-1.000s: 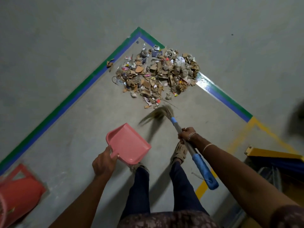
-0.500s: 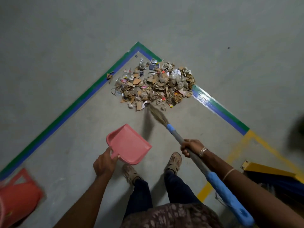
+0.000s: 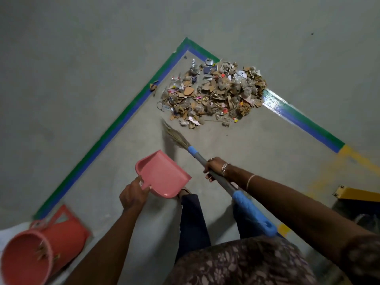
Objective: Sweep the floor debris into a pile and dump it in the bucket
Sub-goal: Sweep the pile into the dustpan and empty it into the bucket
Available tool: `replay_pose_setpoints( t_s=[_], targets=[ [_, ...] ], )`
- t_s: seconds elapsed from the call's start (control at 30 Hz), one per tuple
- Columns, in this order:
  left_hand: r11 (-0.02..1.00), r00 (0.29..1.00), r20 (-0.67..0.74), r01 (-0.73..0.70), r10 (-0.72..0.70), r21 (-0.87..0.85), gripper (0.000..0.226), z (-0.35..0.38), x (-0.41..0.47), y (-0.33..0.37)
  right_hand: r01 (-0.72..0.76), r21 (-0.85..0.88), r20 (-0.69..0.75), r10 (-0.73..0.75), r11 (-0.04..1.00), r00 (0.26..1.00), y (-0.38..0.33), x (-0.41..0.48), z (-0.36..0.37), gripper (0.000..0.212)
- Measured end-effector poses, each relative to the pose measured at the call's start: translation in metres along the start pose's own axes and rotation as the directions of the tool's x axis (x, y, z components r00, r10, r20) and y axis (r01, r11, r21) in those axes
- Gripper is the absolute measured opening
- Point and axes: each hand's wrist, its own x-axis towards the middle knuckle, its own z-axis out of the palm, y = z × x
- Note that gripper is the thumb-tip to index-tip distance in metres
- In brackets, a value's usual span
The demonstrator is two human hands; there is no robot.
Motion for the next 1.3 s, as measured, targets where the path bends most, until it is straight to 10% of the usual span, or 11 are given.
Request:
replay_pose_setpoints(
  t_s=[0.2,0.5,0.7,1.03,1.3],
  targets=[
    [0.999,0.999,0.002,-0.046,0.046,-0.014,0.053,-0.016,0.053,-0.066,-0.069,-0.309,-0.230,-0.004,0.948,0.973,-0.029,0.068,0.062,0.015],
    [0.989,0.990,0.040,-0.136,0.138,-0.050,0.050,-0.045,0.105,-0.129,-0.023,-0.012,-0.589,0.012,1.000,0.808,-0.014,0.060,0.091,0.022],
    [0.976,0.984,-0.035,-0.176,0.173,-0.130,0.051,-0.057,0.121,-0.142,0.163,0.059,-0.518,-0.109,0.985,0.848,-0.023,0.004,0.125,0.021],
    [0.966,0.990,-0.134,-0.084,0.052,-0.243,0.063,-0.048,0.098,-0.196,0.267,-0.417,-0.288,-0.405,0.869,0.868,-0.068,0.030,0.219,0.052],
    [0.961,0.989,-0.141,0.008,-0.048,-0.275,0.062,-0.037,0.075,-0.241,0.179,-0.547,-0.197,-0.333,0.818,0.922,-0.085,0.085,0.258,0.052]
  ],
)
